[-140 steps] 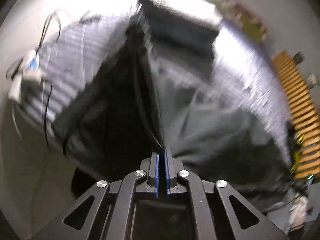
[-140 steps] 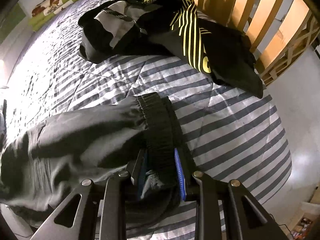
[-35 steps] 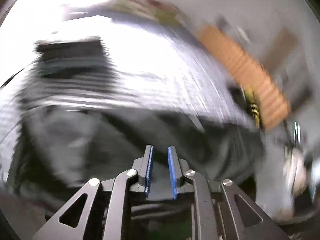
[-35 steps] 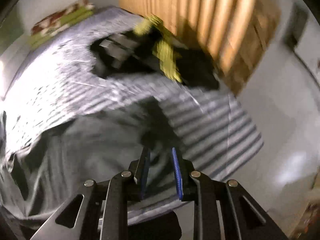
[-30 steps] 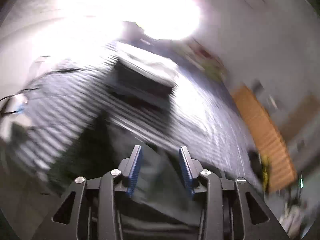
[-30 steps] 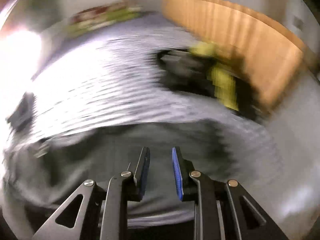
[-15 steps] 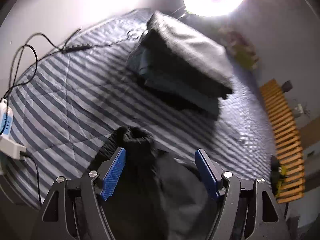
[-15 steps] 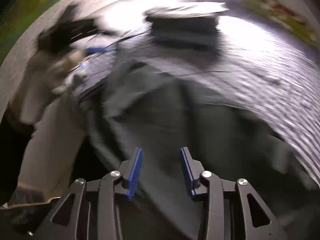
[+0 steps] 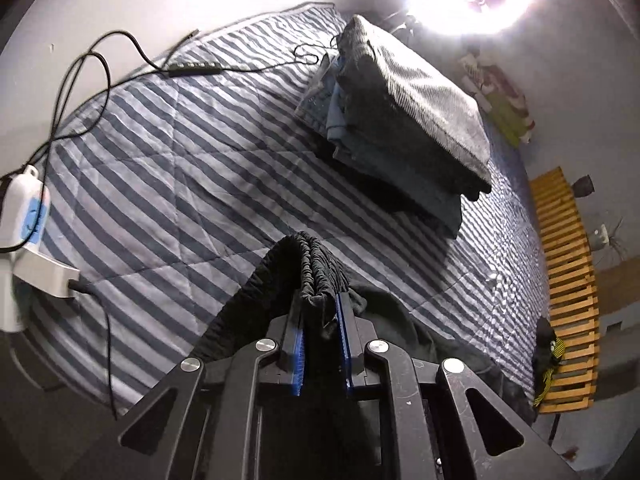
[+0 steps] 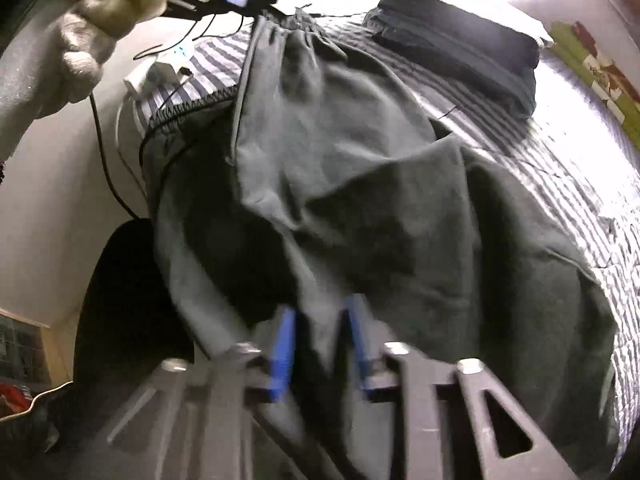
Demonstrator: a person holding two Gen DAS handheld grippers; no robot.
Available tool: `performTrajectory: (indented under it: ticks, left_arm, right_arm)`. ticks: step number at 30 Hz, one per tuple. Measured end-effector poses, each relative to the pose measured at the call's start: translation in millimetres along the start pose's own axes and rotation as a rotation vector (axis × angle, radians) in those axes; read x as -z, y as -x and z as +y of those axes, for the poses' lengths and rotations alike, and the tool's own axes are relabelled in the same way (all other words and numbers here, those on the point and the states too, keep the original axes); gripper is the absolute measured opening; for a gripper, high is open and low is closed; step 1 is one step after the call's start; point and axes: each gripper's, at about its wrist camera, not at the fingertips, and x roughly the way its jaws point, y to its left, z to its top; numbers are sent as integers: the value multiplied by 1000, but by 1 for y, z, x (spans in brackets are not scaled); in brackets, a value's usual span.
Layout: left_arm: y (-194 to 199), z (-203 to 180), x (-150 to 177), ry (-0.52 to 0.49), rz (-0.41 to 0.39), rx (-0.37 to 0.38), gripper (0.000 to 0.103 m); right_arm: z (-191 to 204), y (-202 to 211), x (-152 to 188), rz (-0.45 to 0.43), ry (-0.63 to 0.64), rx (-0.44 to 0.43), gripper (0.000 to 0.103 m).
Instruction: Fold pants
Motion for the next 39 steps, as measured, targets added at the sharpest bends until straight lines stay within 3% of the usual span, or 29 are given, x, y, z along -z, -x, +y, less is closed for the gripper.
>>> performTrajectory:
  ticks: [1,7,12,16,19,22,24,25,27,29,31,35,37,39]
  left_arm:
    - [3,-1,0,-3,-4,-1,14]
    - [39,-6,10,-28,-50,18,14]
    - [72,34,61,17,-102,45,14]
    - [43,85,106,103,-23,-7,14]
    - [25,108,116,165,-15,9,18]
    - [34,98,113,118,-25,13,28]
    - [53,85,108,48,-73,-37,46]
    - [62,79,104,18,-97,-41,49]
    - [75,64,89,-21,-134,-9,69]
    - [71,47,70,-73,-140,2,81]
    - [39,33,49,-136,-55,9,84]
    - [-19,26,33,-150,92,-30,83]
    - [-36,25,34,-164,119,-37,83]
    - [-46,21,38,-196,111,-91,83]
  right_arm:
    - [-1,3,2,-7,5,7,4]
    - [-12,34,-1,-58,-22,-49,3]
    - [3,70,8,-97,75,-90,2]
    - [31,45,25,-20,181,-89,2]
    - [37,17,36,49,192,-79,2]
    - [43,9,38,63,211,-58,2]
    - [43,12,38,56,224,-44,2]
    - [42,13,37,55,217,-49,3]
    - [36,13,34,55,180,-74,3]
    - [30,17,31,64,148,-120,8]
    - [23,30,30,39,116,-156,18]
    - [-15,71,47,-53,-19,-203,25]
    - [-56,92,70,-92,-132,-150,25]
    - [-95,102,95,-86,-238,-73,25]
